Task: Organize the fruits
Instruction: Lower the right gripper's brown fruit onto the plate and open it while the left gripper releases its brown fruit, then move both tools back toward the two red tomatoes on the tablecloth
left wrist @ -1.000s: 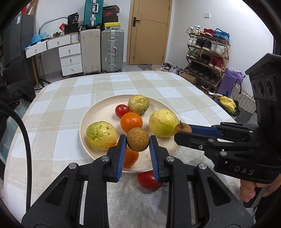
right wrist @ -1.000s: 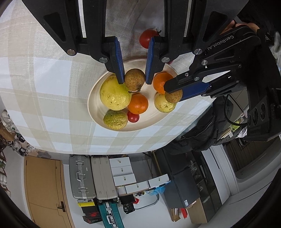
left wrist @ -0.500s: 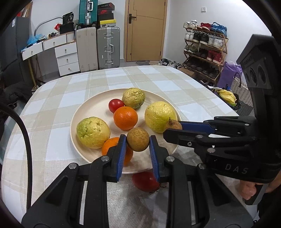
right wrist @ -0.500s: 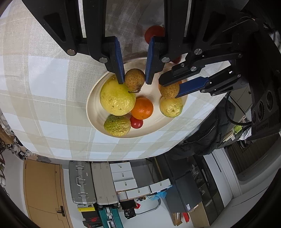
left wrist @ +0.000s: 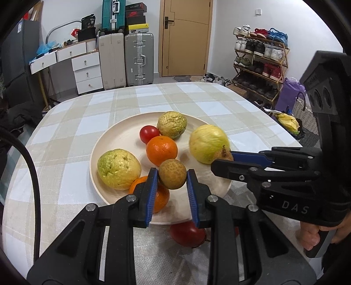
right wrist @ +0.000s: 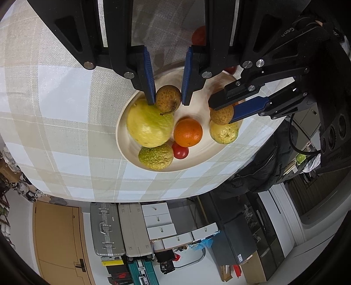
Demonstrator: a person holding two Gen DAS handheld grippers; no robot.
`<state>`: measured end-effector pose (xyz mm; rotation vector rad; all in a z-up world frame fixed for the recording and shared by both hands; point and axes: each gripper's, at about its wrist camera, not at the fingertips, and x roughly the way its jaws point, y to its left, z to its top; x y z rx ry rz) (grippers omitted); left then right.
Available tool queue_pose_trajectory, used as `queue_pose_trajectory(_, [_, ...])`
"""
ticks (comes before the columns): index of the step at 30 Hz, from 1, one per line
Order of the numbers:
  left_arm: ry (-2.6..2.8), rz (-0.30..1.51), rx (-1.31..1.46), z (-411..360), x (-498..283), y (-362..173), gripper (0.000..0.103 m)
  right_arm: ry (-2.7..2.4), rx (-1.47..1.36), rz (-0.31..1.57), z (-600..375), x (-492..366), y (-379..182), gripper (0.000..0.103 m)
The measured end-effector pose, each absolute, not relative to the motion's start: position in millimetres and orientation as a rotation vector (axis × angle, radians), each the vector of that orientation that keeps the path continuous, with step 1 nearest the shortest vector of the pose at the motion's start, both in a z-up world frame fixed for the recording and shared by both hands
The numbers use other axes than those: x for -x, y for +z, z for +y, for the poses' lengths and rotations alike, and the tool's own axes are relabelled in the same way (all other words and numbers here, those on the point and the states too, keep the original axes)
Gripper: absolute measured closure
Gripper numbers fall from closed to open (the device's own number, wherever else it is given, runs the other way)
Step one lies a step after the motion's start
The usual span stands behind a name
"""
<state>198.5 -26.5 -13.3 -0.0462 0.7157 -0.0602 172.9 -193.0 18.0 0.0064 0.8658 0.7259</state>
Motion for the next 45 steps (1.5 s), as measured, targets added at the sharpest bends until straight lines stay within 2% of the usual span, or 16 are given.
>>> queue_pose_trajectory(11, [-0.043, 0.713, 0.040, -26, -199, -12, 0.079, 0.738, -0.032, 0.878, -196, -174, 18, 0.078])
queue_pose_trajectory(12, [-0.038, 0.712, 0.037, -26, -198, -12, 0.074, 0.737, -0.029, 0.877, -197, -173, 19, 0.078])
queue_pose_trajectory(13, [-0.027, 0.711, 0.031, -26, -197, -12, 0.067, 0.731, -0.020, 0.865, -197, -171, 21, 0.074])
queue_pose_trajectory(17, [-0.003, 0.686, 0.037, -23, -189, -6, 0.052, 0.696, 0.017, 0.822, -202, -158, 27, 0.060])
queue_pose_trajectory(18, [-0.004, 0.684, 0.044, -21, -186, -4, 0.042, 0.686, 0.027, 0.817, -203, -154, 28, 0.054])
queue_pose_trajectory(20, [0.014, 0.671, 0.050, -18, -178, 1, 0.031, 0.653, 0.052, 0.797, -207, -147, 30, 0.047])
queue_pose_trajectory(21, [0.023, 0.664, 0.049, -17, -172, 4, 0.022, 0.642, 0.058, 0.793, -209, -144, 31, 0.039])
queue_pose_trajectory(22, [0.027, 0.659, 0.050, -15, -167, 6, 0.018, 0.637, 0.056, 0.790, -212, -140, 32, 0.032])
queue_pose_trajectory(23, [0.024, 0.653, 0.053, -13, -161, 8, 0.018, 0.642, 0.048, 0.782, -215, -136, 33, 0.029])
queue_pose_trajectory(26, [0.016, 0.643, 0.044, -10, -144, 13, 0.012, 0.653, 0.028, 0.773, -222, -127, 37, 0.012])
queue_pose_trajectory(28, [0.017, 0.637, 0.036, -9, -132, 15, 0.002, 0.645, 0.023, 0.755, -225, -121, 41, 0.003])
queue_pose_trajectory(30, [0.023, 0.624, 0.039, -7, -120, 17, 0.001, 0.640, 0.021, 0.744, -227, -118, 43, 0.000])
queue_pose_trajectory(45, [0.046, 0.656, 0.036, -1, -88, 7, 0.001, 0.669, 0.102, 0.804, -211, -105, 35, 0.000])
